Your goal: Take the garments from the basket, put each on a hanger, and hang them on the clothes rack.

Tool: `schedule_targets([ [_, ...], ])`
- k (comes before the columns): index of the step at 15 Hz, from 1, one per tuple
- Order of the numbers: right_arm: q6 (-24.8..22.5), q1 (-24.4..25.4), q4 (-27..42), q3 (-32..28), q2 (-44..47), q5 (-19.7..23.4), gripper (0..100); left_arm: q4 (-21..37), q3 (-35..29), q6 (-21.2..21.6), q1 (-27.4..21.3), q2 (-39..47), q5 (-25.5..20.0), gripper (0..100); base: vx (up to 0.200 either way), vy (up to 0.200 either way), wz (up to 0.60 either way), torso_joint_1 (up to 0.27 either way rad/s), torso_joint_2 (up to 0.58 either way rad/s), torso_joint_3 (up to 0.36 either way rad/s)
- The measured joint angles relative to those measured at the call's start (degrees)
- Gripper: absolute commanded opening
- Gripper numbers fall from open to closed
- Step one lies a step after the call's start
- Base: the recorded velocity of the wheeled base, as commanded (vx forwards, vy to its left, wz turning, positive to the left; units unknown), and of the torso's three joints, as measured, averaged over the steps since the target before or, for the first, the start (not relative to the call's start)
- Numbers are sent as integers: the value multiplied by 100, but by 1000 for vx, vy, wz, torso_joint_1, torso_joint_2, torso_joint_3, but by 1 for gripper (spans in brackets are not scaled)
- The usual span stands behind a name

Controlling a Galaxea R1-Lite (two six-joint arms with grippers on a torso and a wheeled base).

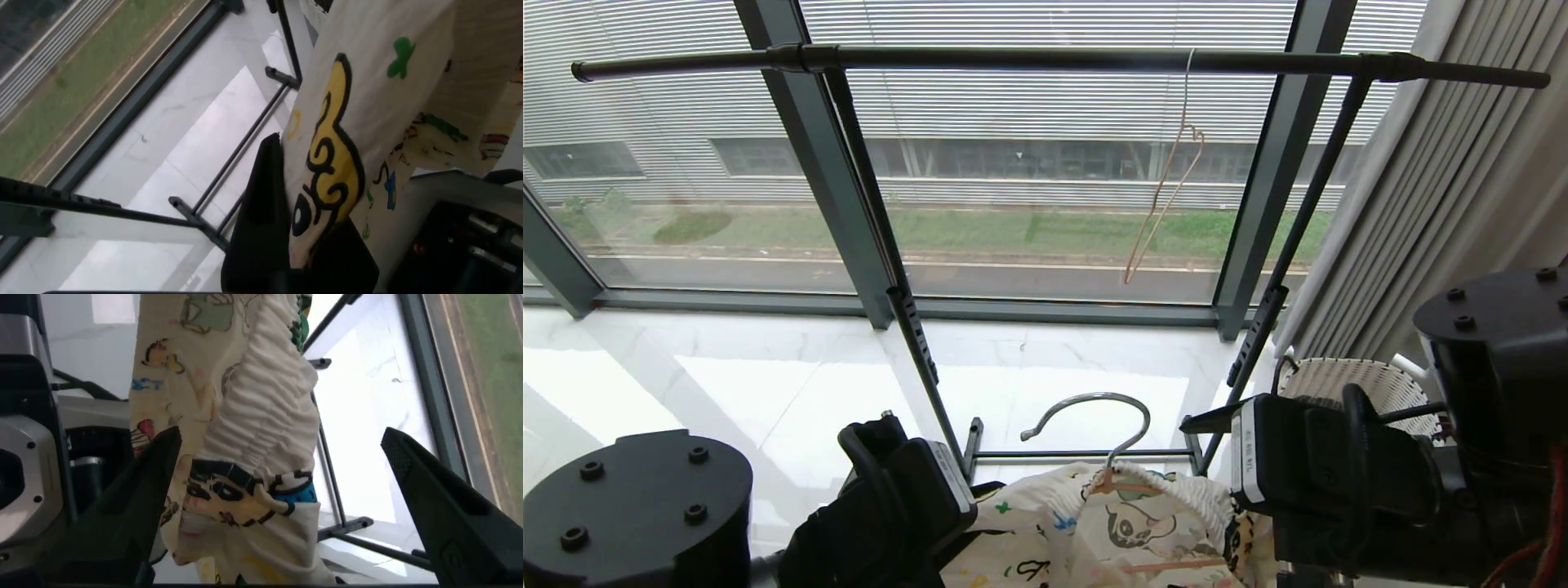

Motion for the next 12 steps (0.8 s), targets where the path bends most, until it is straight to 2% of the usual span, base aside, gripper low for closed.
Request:
schedule_targets([
  [2,323,-13,39,0,93,-1,100,-7,-28,0,-34,45,91,0,0,0,0,0,0,0],
  [5,525,-44,178,35,135,0,100,-16,-34,0,-54,52,110,0,0,0,0,0,0,0],
  [6,532,-74,178,72,140,2,0,-29,-39,-5,-96,55,105,0,0,0,0,0,0,0],
  [12,655,-107,216,160,107,10,0,-55,-28,-11,-474,-29,112,0,0,0,0,0,0,0],
])
